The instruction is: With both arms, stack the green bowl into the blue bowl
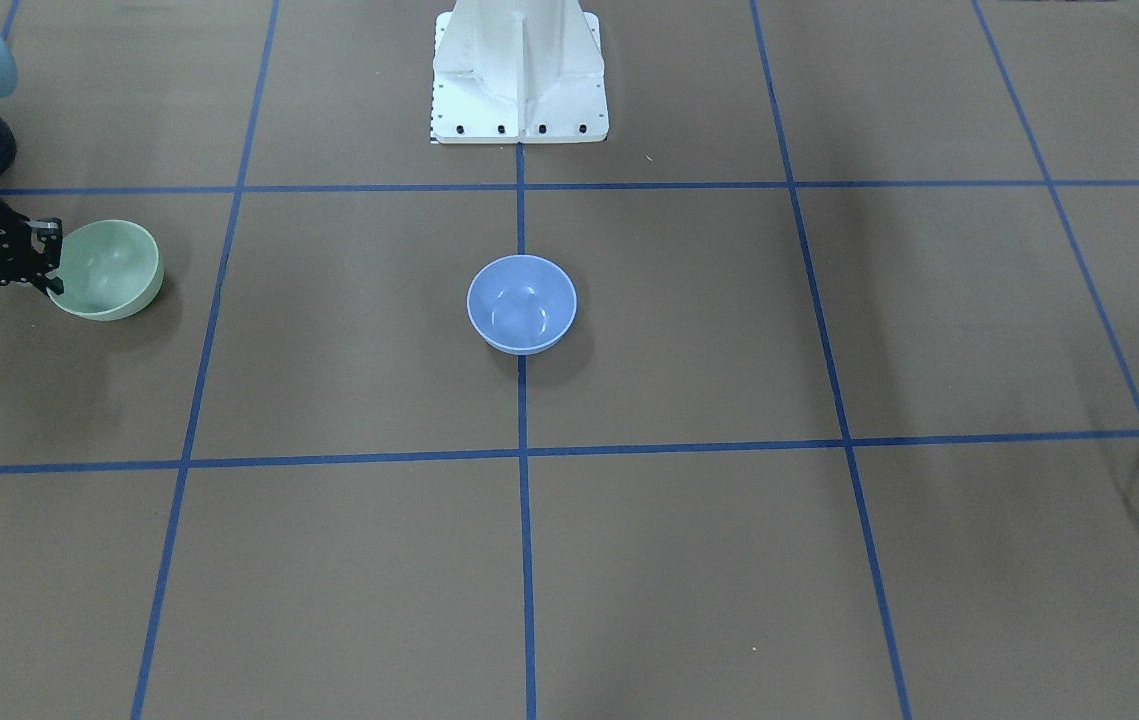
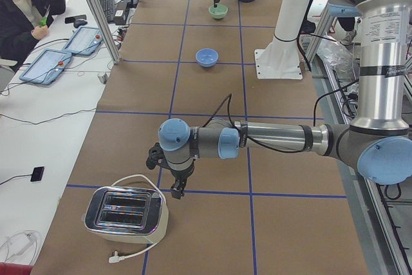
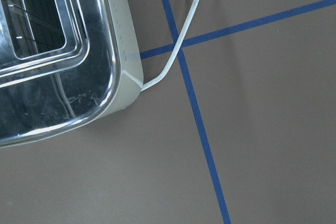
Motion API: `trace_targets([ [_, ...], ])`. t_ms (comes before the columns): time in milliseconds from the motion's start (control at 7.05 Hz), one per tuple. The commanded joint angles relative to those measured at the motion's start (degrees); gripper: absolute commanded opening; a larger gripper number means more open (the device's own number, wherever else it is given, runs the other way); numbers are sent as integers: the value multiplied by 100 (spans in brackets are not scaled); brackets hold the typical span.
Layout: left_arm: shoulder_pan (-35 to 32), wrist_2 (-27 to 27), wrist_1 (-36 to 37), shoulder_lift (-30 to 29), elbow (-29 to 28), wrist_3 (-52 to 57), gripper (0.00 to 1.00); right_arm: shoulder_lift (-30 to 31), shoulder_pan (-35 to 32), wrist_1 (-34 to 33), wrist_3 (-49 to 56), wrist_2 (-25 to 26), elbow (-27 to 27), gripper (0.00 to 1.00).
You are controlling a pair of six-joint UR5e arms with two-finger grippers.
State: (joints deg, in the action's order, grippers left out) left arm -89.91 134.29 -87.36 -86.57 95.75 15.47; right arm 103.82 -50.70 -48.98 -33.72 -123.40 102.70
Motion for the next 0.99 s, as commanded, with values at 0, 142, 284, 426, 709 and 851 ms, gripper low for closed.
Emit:
trace_targets([
  [0, 0, 9, -9, 9, -12, -105, 98, -229, -368, -33, -20, -629, 4, 0],
  [142, 0, 18, -52, 96, -12, -384, 98, -544, -440, -103, -116, -711, -22, 0],
  [284, 0, 18, -61, 149, 14, -674, 98, -1104, -441, -512, -613, -720, 4, 0],
  [426, 0, 18, -61, 193, 40, -729, 98, -1762, -449, -1038, -1053, -729, 48, 0],
  [709, 0, 18, -61, 238, 49, -729, 98, -2914, -301, -2119, -2298, -668, 328, 0],
  [851, 0, 18, -61, 238, 49, -729, 98, -3433, 13, -2438, -2915, -459, 373, 0],
])
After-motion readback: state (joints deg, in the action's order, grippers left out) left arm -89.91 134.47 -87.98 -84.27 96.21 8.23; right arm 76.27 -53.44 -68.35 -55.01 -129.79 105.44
